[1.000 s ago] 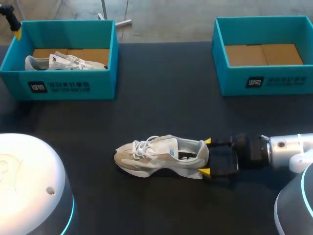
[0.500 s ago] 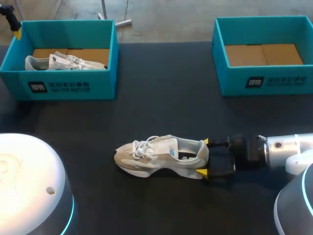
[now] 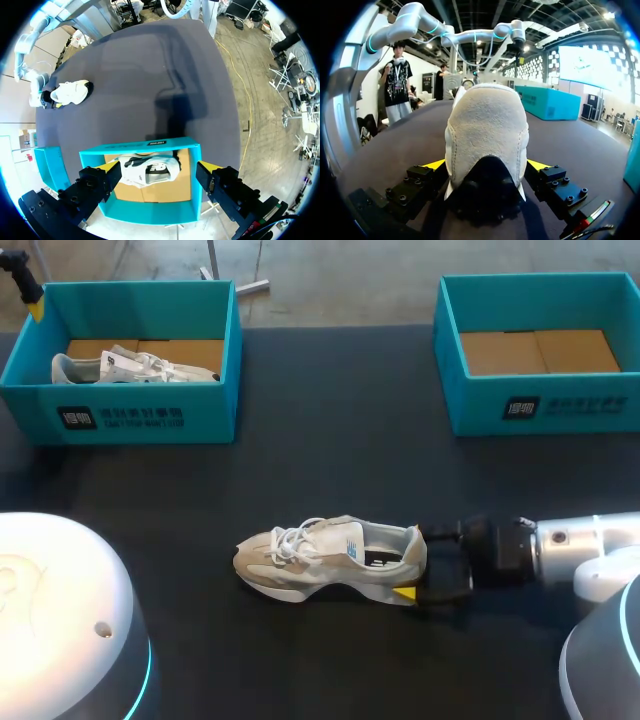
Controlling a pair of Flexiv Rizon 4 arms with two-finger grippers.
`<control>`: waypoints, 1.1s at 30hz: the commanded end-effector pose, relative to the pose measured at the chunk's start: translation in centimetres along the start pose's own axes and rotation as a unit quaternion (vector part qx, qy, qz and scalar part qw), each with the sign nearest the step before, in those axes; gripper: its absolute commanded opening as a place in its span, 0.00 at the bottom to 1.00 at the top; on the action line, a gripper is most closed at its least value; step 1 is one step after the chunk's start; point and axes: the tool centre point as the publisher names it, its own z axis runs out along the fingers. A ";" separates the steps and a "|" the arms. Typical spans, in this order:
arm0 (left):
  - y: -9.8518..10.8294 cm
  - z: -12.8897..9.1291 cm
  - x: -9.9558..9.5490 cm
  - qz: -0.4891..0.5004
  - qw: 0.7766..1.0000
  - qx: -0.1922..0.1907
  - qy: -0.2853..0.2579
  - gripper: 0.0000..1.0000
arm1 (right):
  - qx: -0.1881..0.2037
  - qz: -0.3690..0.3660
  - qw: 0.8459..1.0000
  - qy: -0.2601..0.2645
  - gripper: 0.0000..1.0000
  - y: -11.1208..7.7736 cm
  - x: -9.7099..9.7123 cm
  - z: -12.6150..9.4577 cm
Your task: Take the shoe out of the shoebox, open the shoe tongue, remove and reinsert the insole, then place the shoe into the shoebox
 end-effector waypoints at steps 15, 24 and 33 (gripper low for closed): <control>0.0 0.0 0.0 0.000 1.000 0.000 0.001 1.00 | 0.005 0.004 1.000 0.007 1.00 -0.1 -0.3 0.8; 0.0 0.0 0.0 0.000 1.000 0.000 0.001 1.00 | 0.004 0.001 1.000 0.011 1.00 0.0 -0.4 1.3; 0.0 0.0 0.0 0.000 1.000 0.000 0.001 1.00 | 0.004 -0.003 1.000 0.011 1.00 0.3 -0.3 1.5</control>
